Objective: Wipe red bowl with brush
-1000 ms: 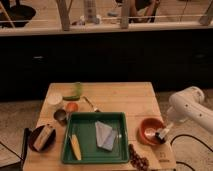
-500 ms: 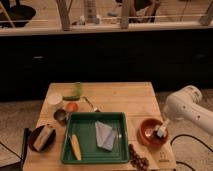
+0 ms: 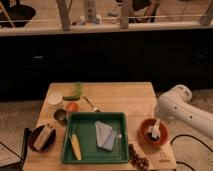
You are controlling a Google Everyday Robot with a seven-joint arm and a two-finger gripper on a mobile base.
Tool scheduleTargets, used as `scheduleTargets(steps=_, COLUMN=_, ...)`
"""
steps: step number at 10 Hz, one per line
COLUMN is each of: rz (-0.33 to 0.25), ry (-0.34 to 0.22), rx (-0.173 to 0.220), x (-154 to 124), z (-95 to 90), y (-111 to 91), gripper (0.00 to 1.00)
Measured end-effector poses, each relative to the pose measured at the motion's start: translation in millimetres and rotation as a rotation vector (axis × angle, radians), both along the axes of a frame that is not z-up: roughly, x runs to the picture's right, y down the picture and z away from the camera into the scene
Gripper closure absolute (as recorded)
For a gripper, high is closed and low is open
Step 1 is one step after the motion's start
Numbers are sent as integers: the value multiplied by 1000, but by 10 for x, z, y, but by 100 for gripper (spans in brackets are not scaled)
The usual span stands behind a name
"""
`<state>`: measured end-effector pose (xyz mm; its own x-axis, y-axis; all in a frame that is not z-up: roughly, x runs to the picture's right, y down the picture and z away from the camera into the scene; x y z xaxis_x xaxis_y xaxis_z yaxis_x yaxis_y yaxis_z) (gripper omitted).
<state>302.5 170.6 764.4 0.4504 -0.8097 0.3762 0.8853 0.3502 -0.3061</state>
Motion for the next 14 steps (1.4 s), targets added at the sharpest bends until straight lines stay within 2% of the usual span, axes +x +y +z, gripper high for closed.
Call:
scheduleTargets(steps=3, rz=-61, ry=-25, rx=-42, x=-175, z=73, y=59, gripper=100)
scheduleTargets(steps=14, rz=-58, ry=-22, rx=-45, x=-157, z=71, y=78, gripper=100)
